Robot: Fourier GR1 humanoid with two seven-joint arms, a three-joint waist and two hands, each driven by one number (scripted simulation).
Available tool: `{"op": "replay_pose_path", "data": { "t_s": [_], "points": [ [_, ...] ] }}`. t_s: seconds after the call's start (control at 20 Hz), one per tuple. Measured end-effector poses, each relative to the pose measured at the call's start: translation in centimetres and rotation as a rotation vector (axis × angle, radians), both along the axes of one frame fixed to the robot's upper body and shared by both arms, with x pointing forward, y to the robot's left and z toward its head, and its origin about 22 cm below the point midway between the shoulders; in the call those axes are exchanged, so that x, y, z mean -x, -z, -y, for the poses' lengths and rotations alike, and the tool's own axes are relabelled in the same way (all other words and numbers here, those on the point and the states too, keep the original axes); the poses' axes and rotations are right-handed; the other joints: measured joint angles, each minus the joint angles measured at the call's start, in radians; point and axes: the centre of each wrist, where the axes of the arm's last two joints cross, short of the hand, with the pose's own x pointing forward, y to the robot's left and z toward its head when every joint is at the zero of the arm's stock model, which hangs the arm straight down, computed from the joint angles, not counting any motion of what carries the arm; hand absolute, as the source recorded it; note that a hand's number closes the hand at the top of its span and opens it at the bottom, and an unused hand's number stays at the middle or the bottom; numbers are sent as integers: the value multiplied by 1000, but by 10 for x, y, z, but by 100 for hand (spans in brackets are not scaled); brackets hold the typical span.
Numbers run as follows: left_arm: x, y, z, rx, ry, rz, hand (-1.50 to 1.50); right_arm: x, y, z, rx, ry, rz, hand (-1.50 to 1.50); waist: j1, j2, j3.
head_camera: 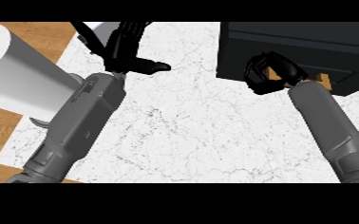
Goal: Pick up the cup, place it into the drawer and close the drawer
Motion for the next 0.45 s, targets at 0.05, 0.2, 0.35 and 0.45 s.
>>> {"op": "replay_pose_path", "data": {
  "t_s": [0.05, 0.2, 0.35, 0.45],
  "points": [
    [0, 0, -3, 3, 4, 0, -150, 1, 0, 3, -8, -2, -9, 150, 5, 0, 0],
    [3, 3, -5, 5, 17, -4, -150, 1, -3, 9, -38, -12, -29, 150, 12, 3, 3],
    [4, 4, -6, 9, 29, -5, -150, 2, -5, 14, -62, -22, -46, 150, 20, 6, 6],
    [5, 4, -9, 13, 32, -3, -150, 3, -7, 17, -73, -29, -53, 150, 23, 8, 7]
  ]
}}
